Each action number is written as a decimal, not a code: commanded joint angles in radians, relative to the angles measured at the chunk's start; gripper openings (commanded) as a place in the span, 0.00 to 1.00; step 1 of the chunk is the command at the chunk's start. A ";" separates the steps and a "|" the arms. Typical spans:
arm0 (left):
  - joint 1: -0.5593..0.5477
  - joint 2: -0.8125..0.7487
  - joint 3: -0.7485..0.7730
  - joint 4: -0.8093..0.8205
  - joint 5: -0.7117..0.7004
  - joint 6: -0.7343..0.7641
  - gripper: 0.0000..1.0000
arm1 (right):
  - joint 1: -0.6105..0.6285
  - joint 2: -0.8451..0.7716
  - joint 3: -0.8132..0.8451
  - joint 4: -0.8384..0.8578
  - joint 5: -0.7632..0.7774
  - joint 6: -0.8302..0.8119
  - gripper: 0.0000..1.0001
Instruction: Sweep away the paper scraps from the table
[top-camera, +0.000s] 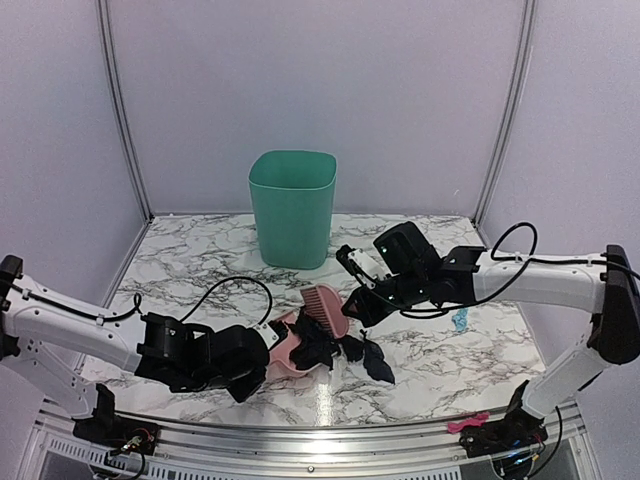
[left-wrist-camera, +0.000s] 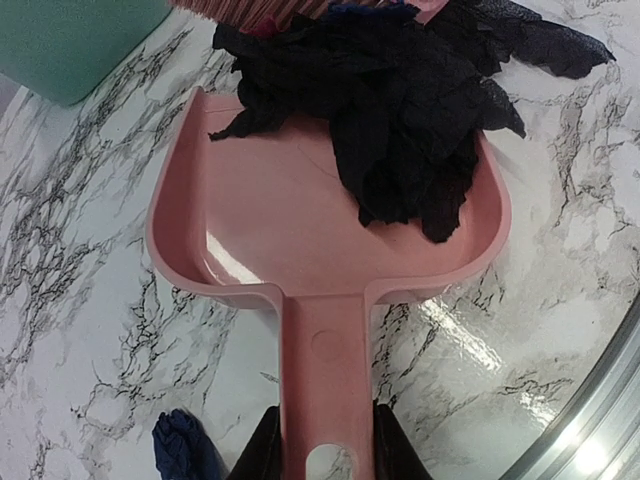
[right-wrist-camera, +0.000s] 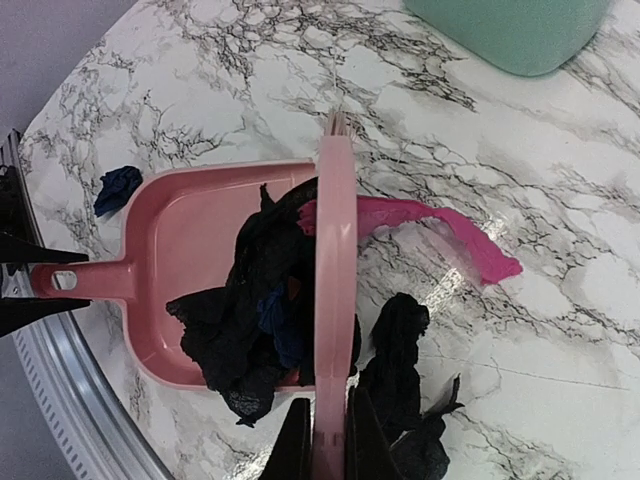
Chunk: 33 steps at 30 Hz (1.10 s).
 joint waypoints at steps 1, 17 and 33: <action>0.013 -0.011 0.046 0.034 -0.044 0.019 0.00 | 0.021 -0.029 -0.005 0.059 -0.037 0.046 0.00; 0.068 -0.195 0.128 0.034 -0.057 0.094 0.00 | 0.034 -0.090 0.160 0.082 0.067 0.081 0.00; 0.209 -0.082 0.416 0.034 -0.022 0.187 0.00 | 0.029 -0.059 0.403 0.085 0.269 -0.038 0.00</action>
